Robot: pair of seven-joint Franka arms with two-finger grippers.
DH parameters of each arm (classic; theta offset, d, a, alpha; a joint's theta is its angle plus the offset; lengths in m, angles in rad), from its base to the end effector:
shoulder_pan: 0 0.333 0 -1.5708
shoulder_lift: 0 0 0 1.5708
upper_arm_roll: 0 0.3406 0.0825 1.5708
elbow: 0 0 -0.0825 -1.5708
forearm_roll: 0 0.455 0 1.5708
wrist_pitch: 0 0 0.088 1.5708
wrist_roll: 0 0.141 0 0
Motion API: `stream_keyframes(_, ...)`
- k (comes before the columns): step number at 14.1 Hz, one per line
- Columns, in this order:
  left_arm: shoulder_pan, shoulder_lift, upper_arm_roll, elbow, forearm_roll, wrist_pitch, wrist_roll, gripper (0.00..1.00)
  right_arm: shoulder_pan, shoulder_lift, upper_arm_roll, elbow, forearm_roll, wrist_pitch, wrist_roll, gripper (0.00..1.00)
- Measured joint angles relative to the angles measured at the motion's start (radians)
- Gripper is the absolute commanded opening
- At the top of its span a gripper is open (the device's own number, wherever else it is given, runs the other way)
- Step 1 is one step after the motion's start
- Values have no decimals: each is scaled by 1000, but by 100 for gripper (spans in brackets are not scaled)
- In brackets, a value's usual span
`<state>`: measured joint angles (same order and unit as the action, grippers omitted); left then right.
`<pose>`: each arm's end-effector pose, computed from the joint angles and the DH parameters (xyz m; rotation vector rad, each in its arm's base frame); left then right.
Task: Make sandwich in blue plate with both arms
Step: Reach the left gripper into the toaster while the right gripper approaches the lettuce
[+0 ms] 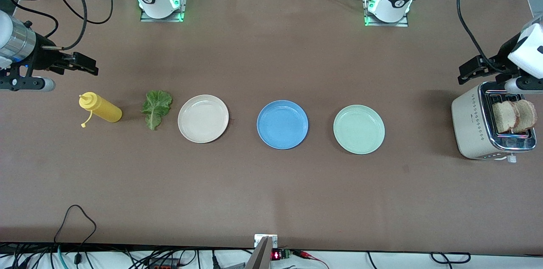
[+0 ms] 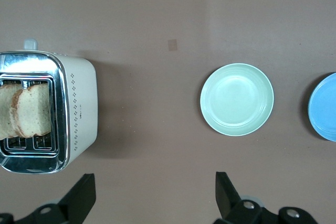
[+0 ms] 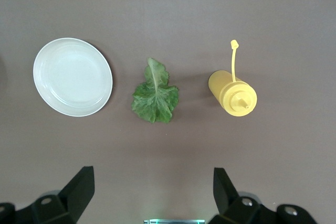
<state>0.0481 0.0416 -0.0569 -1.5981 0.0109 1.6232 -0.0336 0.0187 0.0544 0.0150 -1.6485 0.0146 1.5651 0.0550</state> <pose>0.6418 -0.0035 0.5785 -3.1324 -0.0379 0.0254 0.6302 0.0231 0.5387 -3.1246 0.0347 0.2165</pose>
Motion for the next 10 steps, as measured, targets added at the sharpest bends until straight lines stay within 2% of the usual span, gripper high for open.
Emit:
stream_keyframes(7,4,7,6,-23,0,4,-3,100,1,0,2,0,1,1,0,100)
stream_keyframes(10,52,64,15,-46,0,57,11,100,1,0,2,0,1,4,0,100)
